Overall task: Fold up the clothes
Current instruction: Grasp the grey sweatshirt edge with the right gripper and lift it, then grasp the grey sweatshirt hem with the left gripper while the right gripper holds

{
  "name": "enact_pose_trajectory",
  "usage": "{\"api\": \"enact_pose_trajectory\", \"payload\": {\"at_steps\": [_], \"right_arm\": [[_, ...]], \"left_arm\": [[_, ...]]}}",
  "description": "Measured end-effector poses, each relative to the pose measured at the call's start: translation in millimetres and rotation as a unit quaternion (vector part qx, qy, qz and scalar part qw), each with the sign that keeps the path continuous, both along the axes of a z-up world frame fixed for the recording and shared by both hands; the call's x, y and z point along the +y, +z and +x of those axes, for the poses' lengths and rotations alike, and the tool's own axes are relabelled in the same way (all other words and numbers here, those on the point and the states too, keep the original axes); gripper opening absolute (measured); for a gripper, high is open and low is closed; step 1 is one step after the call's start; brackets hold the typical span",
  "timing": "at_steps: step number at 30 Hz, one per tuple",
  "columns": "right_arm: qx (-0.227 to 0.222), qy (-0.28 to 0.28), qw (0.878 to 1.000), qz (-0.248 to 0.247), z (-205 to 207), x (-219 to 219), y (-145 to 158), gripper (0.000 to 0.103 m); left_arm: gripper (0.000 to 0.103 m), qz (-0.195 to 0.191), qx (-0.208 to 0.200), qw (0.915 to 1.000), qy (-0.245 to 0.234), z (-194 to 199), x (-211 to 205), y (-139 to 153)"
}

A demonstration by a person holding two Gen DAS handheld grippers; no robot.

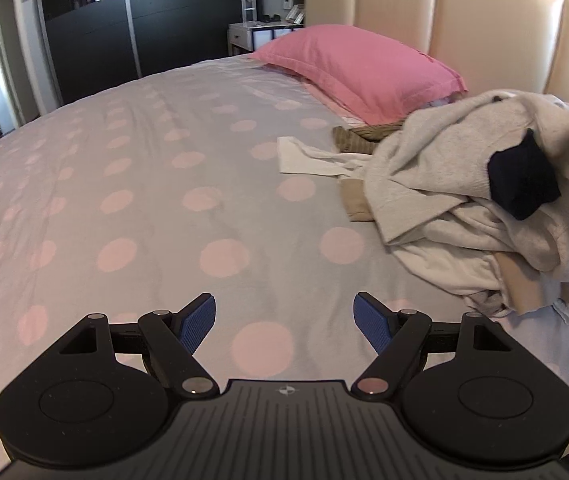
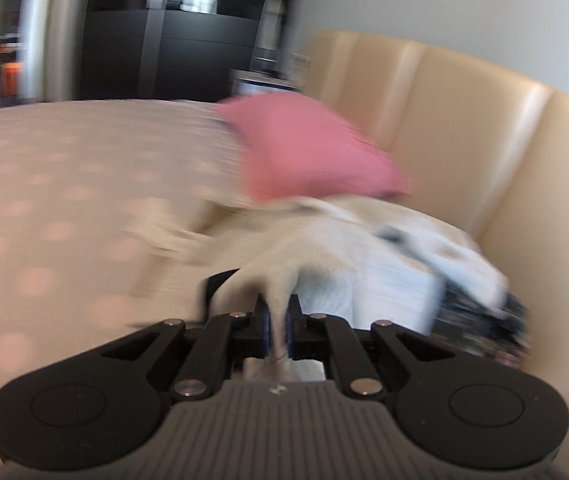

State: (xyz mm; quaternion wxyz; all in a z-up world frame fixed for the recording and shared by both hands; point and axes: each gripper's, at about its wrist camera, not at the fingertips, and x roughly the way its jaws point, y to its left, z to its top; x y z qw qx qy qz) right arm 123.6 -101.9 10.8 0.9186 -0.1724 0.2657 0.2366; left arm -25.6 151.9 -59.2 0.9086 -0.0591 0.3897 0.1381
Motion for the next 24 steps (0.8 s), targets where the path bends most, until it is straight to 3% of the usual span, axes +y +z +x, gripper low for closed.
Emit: {"api": "enact_pose_trajectory", "payload": {"at_steps": [5,8,14,19,24], "right_arm": [[-0.01,0.083,0.996,0.007,-53.4,69.3,15.6,0.009],[0.008,0.131,0.991,0.016,-82.7,105.6,21.4,0.009],[0.049,0.234,0.971,0.021,-169.7,170.7,16.4,0.009],[0.113,0.322,0.94,0.021,-252.2,211.1,-13.6,0.008],[0.177,0.317,0.932,-0.015,-290.6,224.2,-69.2,0.012]], "left_arm": [[0.076,0.015,-0.015,0.9993,0.03,-35.2,22.9,12.4],[0.076,0.019,-0.023,0.9983,0.049,-58.8,38.1,18.7],[0.076,0.042,-0.034,0.9947,0.088,-108.1,70.5,28.9],[0.076,0.064,-0.016,0.9904,0.122,-143.6,94.5,22.7],[0.076,0.057,0.006,0.9871,0.149,-173.5,112.2,5.0]]}}
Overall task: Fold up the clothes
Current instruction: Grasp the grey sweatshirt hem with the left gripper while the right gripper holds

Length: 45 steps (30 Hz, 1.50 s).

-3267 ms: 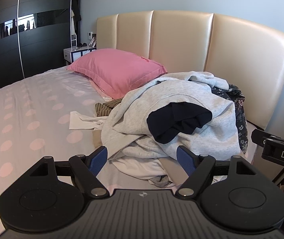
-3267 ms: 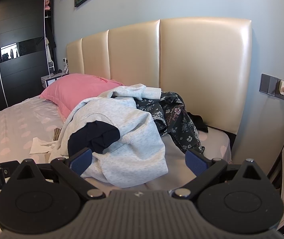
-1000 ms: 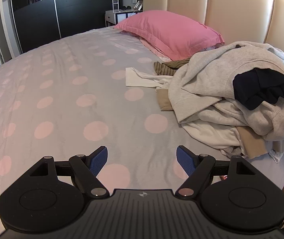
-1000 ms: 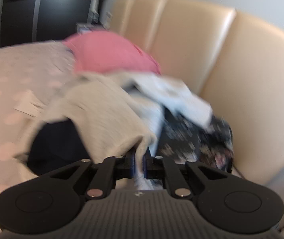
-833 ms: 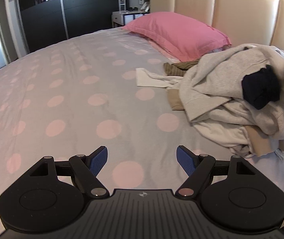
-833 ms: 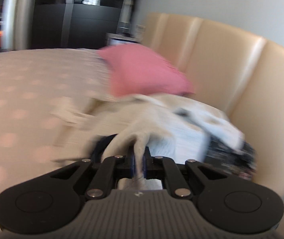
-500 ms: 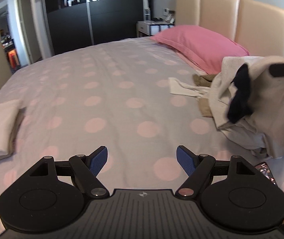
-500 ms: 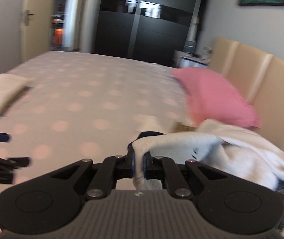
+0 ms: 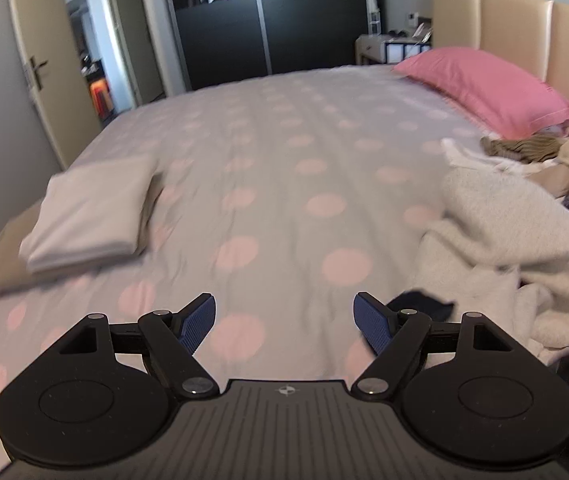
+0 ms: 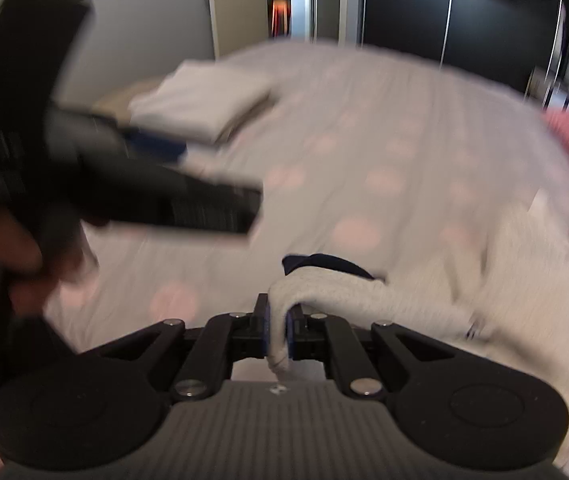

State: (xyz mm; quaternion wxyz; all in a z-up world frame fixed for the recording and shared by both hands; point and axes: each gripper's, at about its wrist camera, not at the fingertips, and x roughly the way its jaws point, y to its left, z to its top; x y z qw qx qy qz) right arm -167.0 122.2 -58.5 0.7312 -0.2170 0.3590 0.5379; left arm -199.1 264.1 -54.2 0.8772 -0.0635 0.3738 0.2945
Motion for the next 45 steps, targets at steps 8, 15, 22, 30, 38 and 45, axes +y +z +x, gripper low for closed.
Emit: {"api": "enact_pose_trajectory", "payload": {"at_steps": [8,15,22,30,38,45], "right_arm": [[-0.003,-0.015,0.999,-0.049,-3.1,-24.6,-23.1,0.047],[-0.026,-0.065,0.994,-0.082,25.7,-51.5,-28.8,0.06],[-0.02,-0.101,0.989,-0.109,49.6,-68.0,-46.2,0.06],[-0.012,-0.108,0.988,-0.108,61.6,-75.9,-54.0,0.064],[-0.023,-0.113,0.987,-0.116,75.2,-82.2,-54.7,0.066],[-0.034,-0.118,0.985,-0.118,88.6,-86.4,-52.2,0.07]], "left_arm": [[0.076,-0.066,0.0,0.9978,-0.004,-20.8,8.1,-15.6],[0.076,-0.137,0.006,0.9903,-0.024,-18.8,-5.9,-33.4],[0.076,-0.212,0.015,0.9763,-0.043,-19.1,-29.4,-45.8],[0.076,-0.229,0.071,0.9677,-0.078,-2.6,-61.6,-73.3],[0.01,-0.271,0.078,0.9584,-0.045,13.6,-49.4,-91.1],[0.006,-0.233,0.007,0.9711,0.051,-7.2,13.4,-57.4]]}}
